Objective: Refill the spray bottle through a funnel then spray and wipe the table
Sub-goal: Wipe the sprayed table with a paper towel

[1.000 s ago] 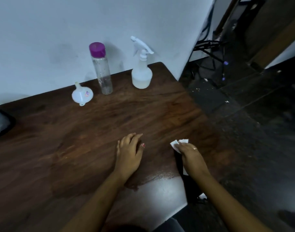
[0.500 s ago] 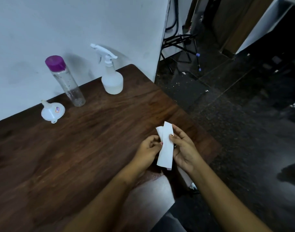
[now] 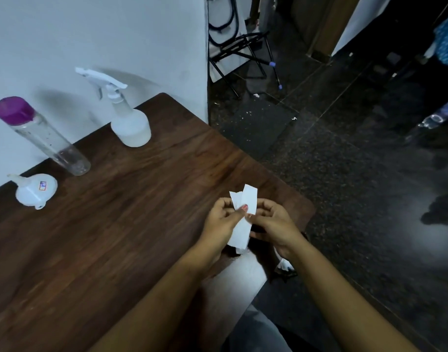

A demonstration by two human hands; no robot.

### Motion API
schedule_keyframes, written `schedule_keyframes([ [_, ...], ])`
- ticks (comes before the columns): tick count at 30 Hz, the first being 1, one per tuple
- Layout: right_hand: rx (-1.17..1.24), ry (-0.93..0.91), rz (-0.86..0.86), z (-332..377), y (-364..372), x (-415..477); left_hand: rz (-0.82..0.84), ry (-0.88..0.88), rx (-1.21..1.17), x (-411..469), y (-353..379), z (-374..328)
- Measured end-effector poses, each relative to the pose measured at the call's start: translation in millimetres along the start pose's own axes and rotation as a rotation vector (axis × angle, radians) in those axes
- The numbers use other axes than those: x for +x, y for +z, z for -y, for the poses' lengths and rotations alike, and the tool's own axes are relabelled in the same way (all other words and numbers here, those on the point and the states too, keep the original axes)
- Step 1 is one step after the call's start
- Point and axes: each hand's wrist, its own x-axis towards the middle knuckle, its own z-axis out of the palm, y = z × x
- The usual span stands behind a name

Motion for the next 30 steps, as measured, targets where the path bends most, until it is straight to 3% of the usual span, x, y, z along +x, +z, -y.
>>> schedule_keyframes([
  [6,-0.073,-0.141,-0.174,-1,-39,5,0.051,-0.002,0.142,14,33,11],
  [12,0.074,-0.136,-0.282,-10,-107,-9,0.144,-0.011,0.226,25,95,26],
  [17,0.266,-0.035,-0.331,-36,-166,-10,0.265,-0.112,0.208,29,150,59],
  [20,0.36,0.067,-0.378,-66,-197,4,0.255,-0.197,0.242,40,176,85],
  [30,0.301,0.406,-0.582,-206,-254,89,0.225,-0.321,0.797,97,222,223],
])
